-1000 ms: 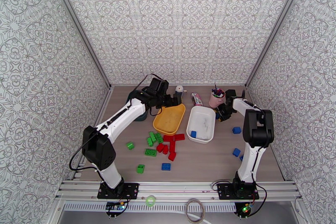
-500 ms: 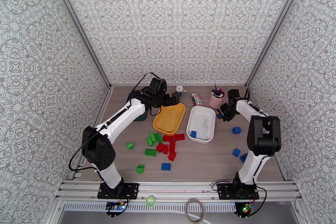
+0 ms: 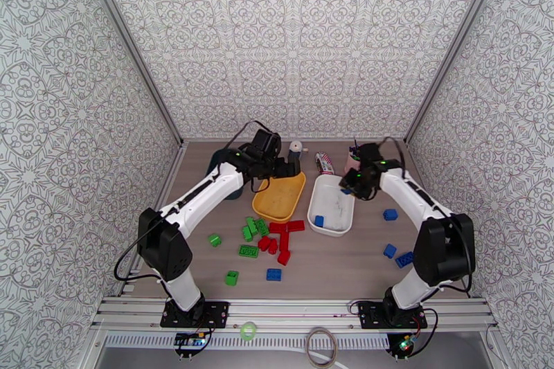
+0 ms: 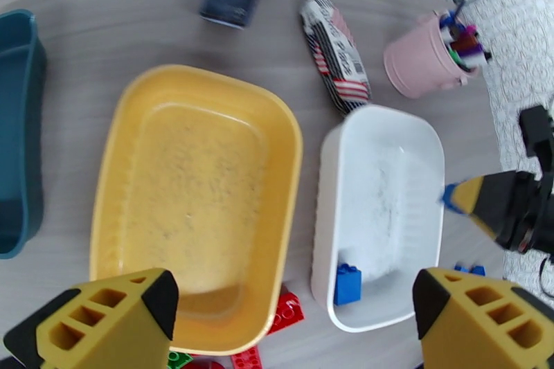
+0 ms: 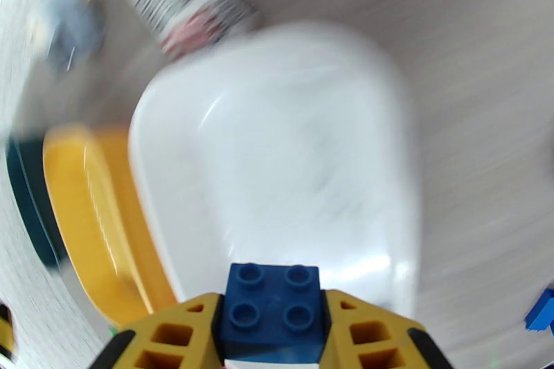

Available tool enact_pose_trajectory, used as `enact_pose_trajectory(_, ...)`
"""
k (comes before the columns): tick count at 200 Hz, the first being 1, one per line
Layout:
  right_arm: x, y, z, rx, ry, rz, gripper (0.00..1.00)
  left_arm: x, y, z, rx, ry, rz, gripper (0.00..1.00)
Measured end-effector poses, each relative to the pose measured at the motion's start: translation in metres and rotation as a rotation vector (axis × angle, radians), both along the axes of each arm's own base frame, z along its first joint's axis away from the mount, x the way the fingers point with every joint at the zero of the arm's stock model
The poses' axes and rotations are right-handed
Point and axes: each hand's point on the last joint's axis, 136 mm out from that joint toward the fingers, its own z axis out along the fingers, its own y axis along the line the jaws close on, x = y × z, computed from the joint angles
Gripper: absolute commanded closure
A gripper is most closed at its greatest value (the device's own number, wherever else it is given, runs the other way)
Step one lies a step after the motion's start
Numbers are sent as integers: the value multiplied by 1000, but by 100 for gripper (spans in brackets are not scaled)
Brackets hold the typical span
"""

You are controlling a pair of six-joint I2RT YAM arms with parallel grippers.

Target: Sort the legos into containers by color

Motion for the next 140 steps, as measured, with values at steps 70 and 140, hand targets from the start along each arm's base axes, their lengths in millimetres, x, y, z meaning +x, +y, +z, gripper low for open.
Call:
enact_pose_trajectory(70, -20, 36, -22, -30, 70, 123, 42, -28, -5, -44, 35, 85, -9, 4)
enact_pose_trajectory(140, -10, 5, -6, -72, 47, 65, 27, -36, -29, -27, 19, 48, -68, 4)
